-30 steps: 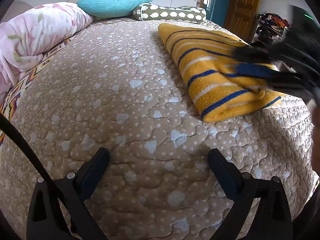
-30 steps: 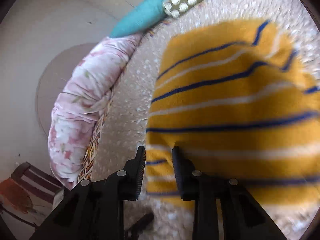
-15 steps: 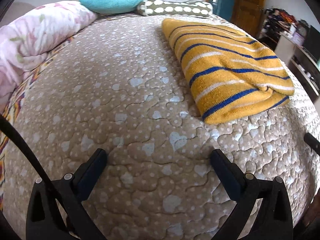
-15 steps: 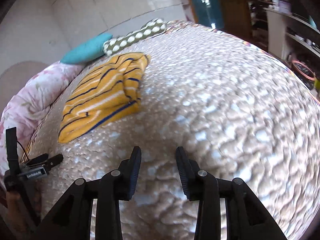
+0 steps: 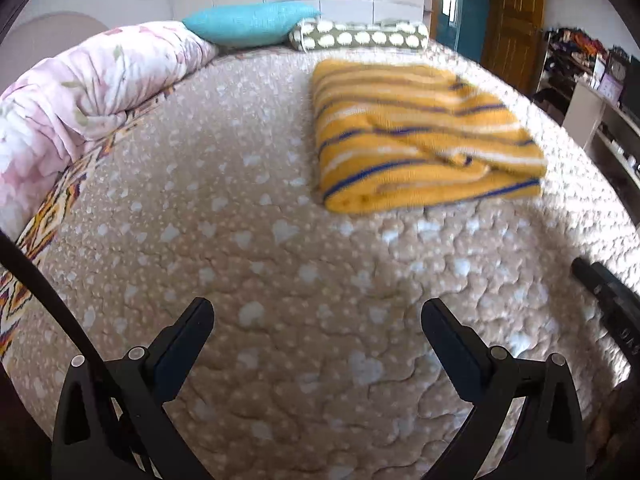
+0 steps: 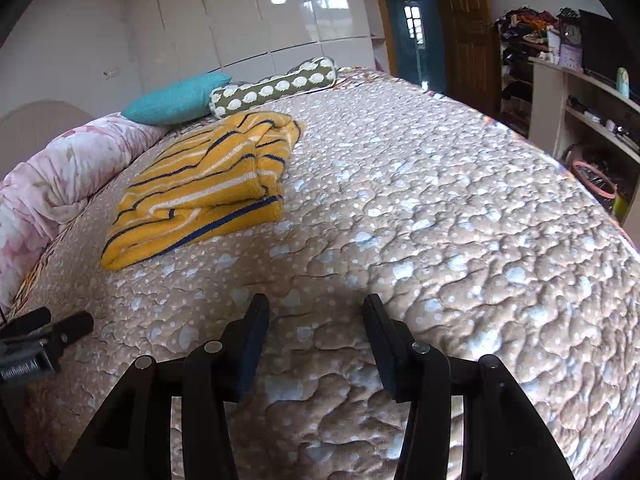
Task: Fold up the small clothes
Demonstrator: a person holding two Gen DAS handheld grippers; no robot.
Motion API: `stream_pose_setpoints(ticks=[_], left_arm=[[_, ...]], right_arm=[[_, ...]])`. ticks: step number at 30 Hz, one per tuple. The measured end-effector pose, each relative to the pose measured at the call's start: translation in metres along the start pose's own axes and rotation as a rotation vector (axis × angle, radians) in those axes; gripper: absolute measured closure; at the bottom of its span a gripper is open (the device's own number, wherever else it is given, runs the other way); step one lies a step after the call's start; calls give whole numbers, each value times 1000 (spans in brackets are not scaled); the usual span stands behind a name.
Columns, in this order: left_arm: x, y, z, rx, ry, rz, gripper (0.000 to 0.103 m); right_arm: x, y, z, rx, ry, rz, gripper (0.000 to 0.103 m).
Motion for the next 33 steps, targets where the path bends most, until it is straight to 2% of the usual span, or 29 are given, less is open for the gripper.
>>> stream_pose_setpoints(ticks=[2,22,33], left_arm=[[6,5,1,-2,-3,-25,0],[13,15,-7,31,-48,-47,0],[19,16,-7,36,-29,16,0]], right_arm=[[2,-5,2,17,-4,8,50],[8,5,-13,74,-105,1,39],[11,9,-22,117,-149,-2,33]])
Point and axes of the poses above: each gripper's, at about its wrist camera, not at the fingertips, and y roughly the way its jaws point, z to its right, x to its underside, the point moved 3 cm from there along y, roughly the way its jaws point, and after that the axes turned 10 degrees about z, right-handed, at the moved point
